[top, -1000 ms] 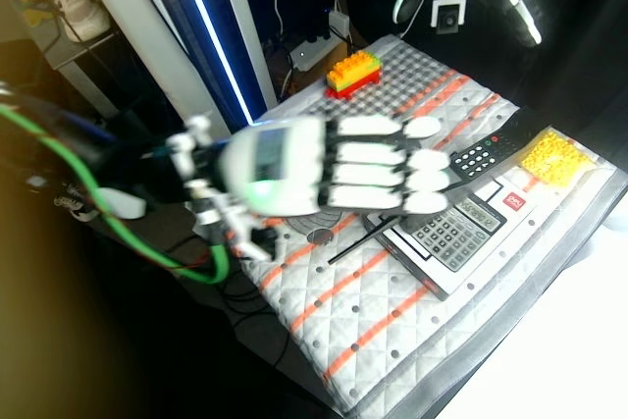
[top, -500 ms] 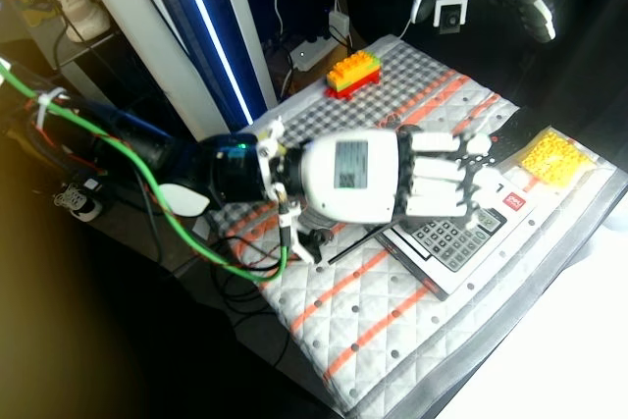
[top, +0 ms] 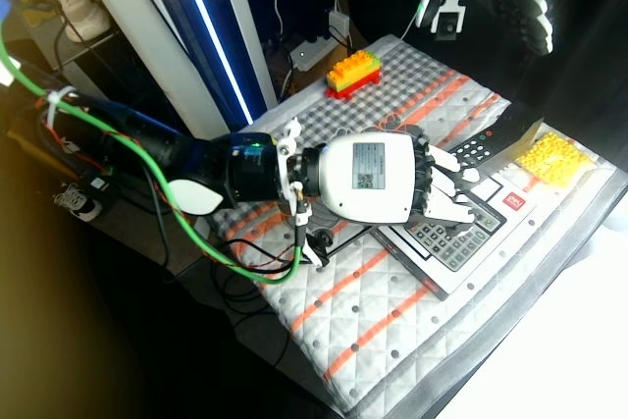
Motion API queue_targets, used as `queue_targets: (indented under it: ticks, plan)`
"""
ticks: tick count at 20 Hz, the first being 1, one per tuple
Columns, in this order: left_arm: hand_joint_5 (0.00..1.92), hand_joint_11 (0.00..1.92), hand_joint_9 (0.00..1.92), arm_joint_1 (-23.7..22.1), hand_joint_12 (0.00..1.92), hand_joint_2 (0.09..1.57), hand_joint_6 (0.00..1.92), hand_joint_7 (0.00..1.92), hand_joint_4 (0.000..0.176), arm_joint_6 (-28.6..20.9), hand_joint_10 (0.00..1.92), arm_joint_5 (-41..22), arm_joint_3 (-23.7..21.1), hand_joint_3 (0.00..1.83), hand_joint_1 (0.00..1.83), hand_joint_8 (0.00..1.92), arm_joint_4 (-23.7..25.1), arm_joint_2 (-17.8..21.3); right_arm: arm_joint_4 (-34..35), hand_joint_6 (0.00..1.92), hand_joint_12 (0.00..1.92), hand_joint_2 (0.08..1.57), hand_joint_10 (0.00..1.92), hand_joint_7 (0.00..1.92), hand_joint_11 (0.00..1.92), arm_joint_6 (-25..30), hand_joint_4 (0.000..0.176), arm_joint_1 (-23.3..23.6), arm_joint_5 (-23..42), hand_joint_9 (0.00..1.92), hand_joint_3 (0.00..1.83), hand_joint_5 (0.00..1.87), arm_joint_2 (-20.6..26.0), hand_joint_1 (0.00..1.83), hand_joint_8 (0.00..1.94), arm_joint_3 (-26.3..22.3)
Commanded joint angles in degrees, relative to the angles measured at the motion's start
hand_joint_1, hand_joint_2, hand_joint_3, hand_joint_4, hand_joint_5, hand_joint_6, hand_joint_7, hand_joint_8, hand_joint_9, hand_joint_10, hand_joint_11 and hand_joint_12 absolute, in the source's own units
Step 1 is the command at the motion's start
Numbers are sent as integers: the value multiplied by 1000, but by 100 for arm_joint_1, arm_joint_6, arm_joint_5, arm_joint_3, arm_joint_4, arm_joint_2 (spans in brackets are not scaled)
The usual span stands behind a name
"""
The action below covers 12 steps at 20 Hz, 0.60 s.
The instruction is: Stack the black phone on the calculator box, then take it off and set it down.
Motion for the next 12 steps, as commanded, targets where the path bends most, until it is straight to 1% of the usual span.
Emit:
queue_targets:
  ticks: [1, 2, 3, 4, 5, 6, 7, 8, 9, 10, 11, 12]
  plan:
    - [40, 0, 0, -14, 0, 915, 6, 0, 143, -70, 0, -717, 31, 17, 908, 0, 4, -7, 62, 1051, 1237, 1151, 276, 1025, 1060, -43, 0, 52, 607, 1394, 0, 823, 39, 1240, 1078, 9]
    - [45, 0, 0, 1, 0, 909, 8, 0, 157, -79, 0, -719, 31, 12, 888, 0, -6, -9, 62, 1047, 1224, 1149, 341, 1026, 1028, -43, 0, 61, 608, 1340, 1, 829, 39, 1242, 1083, 3]
    - [32, 0, 0, 26, 0, 920, 1, 0, 172, -101, 0, -727, 30, 15, 912, 0, -17, -10, 62, 1056, 1081, 1134, 307, 1072, 1041, -43, 0, 99, 611, 1310, 0, 852, 53, 1241, 968, -27]
    - [36, 0, 0, 59, 0, 920, 3, 0, 175, -149, 0, -747, 30, 13, 926, 0, -33, -9, 63, 1064, 960, 1127, 253, 1088, 1083, -43, 0, 108, 634, 1331, 2, 854, 65, 1244, 931, -81]
    - [35, 0, 0, 87, 0, 920, 2, 0, 176, -197, 0, -773, 30, 12, 921, 0, -45, -7, 64, 991, 1008, 1117, 242, 1108, 1025, -43, 0, 111, 705, 1349, 0, 883, 105, 1254, 922, -132]
    - [29, 0, 0, 121, 0, 921, 0, 0, 176, -248, 0, -806, 31, 11, 910, 0, -57, -6, 65, 937, 1047, 1107, 241, 1125, 1020, -42, 0, 111, 798, 1367, 0, 904, 200, 1264, 911, -197]
    - [27, 0, 0, 142, 0, 920, 0, 0, 176, -276, 0, -828, 30, 9, 919, 0, -64, -5, 66, 912, 1064, 1102, 232, 1136, 1010, -42, 0, 111, 864, 1375, 0, 911, 273, 1271, 903, -254]
    - [34, 0, 0, 172, 0, 918, 3, 1, 176, -315, 0, -852, 28, 7, 920, 0, -76, -2, 67, 901, 1074, 1108, 225, 1119, 1005, -42, 0, 111, 969, 1371, 1, 904, 394, 1270, 947, -358]
    - [20, 0, 0, 198, 0, 920, 0, 6, 176, -354, 0, -866, 28, 7, 933, 2, -88, 0, 67, 897, 1067, 1114, 220, 1107, 994, -42, 0, 111, 1068, 1363, 0, 894, 512, 1268, 977, -458]
    - [19, 0, 0, 231, 0, 914, 1, 32, 176, -402, 0, -888, 26, 4, 912, 11, -105, 5, 67, 854, 1054, 1107, 229, 1115, 1016, -42, 0, 109, 1171, 1379, 0, 918, 667, 1271, 969, -560]
    - [22, 0, 0, 272, 0, 916, 2, 27, 176, -442, 0, -918, 22, 4, 943, 8, -123, 11, 65, 869, 993, 1102, 205, 1130, 1035, -42, 0, 109, 1239, 1371, 0, 922, 828, 1272, 931, -648]
    - [22, 0, 0, 306, 0, 916, 2, 27, 176, -476, 0, -946, 17, 4, 943, 8, -140, 18, 64, 869, 993, 1102, 205, 1130, 1035, -42, 0, 100, 1307, 1371, 0, 922, 965, 1272, 931, -729]
